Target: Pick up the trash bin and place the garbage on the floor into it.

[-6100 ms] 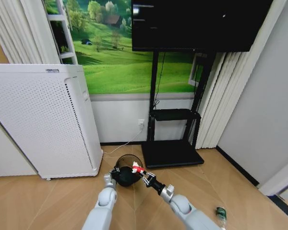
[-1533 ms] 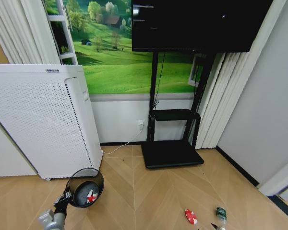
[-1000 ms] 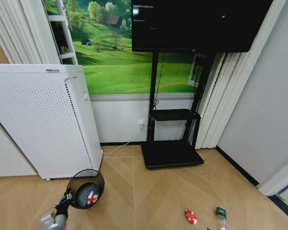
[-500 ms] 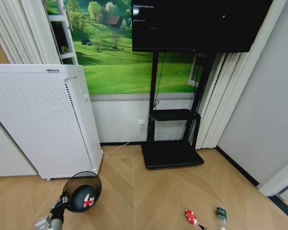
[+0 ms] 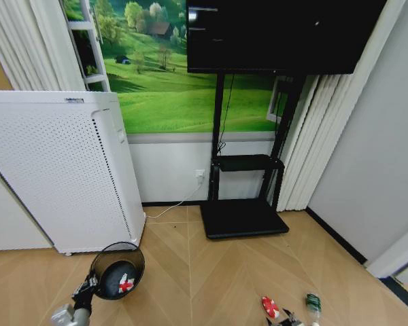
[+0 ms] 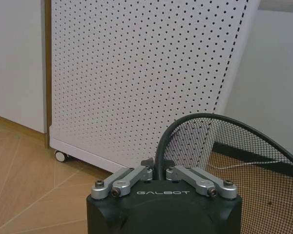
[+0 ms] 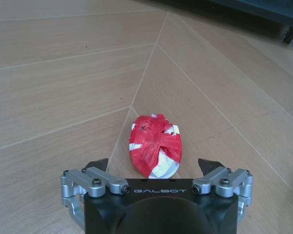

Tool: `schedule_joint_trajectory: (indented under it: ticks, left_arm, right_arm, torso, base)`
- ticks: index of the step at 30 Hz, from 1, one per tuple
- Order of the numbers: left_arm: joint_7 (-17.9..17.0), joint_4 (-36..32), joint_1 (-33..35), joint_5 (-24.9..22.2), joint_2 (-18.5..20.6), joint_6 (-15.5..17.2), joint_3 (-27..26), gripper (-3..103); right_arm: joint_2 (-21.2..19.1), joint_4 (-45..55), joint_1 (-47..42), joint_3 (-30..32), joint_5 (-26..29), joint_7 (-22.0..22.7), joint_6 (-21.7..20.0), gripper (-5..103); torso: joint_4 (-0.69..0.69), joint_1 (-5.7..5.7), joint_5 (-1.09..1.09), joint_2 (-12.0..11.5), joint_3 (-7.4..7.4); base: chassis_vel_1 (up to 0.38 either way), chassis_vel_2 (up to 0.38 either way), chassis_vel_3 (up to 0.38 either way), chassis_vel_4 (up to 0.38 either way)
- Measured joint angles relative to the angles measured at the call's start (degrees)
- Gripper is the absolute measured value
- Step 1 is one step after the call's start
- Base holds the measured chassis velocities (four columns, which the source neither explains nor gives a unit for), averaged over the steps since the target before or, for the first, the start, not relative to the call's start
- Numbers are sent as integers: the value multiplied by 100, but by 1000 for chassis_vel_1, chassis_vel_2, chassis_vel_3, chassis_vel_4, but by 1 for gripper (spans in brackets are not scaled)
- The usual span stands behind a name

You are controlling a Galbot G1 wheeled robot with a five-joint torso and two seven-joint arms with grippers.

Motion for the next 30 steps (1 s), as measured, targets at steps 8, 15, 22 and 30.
schedule_joint_trajectory:
  ticks: [8,15,22,30]
  left_arm:
    - [-2,67,0,-23,72,11,-12,6]
    - [-6,89,-43,-19,61,33,1,6]
    - [-12,104,-70,9,28,48,27,6]
    - [-18,94,-73,9,43,66,26,6]
  right_arm:
    - [166,-192,206,-78,-68,-52,10,100]
    - [192,-312,361,-145,-68,-52,5,100]
    - [211,-512,466,-147,-96,-173,86,103]
    - [268,-653,481,-100,-201,-351,248,79]
  torso:
    - [1,0,1,0,0]
    - [0,0,0,0,0]
    - [0,0,0,0,0]
    - [0,0,0,0,0]
  base:
    - [0,0,0,0]
    - [0,0,0,0]
    - [0,0,0,0]
    - [0,0,0,0]
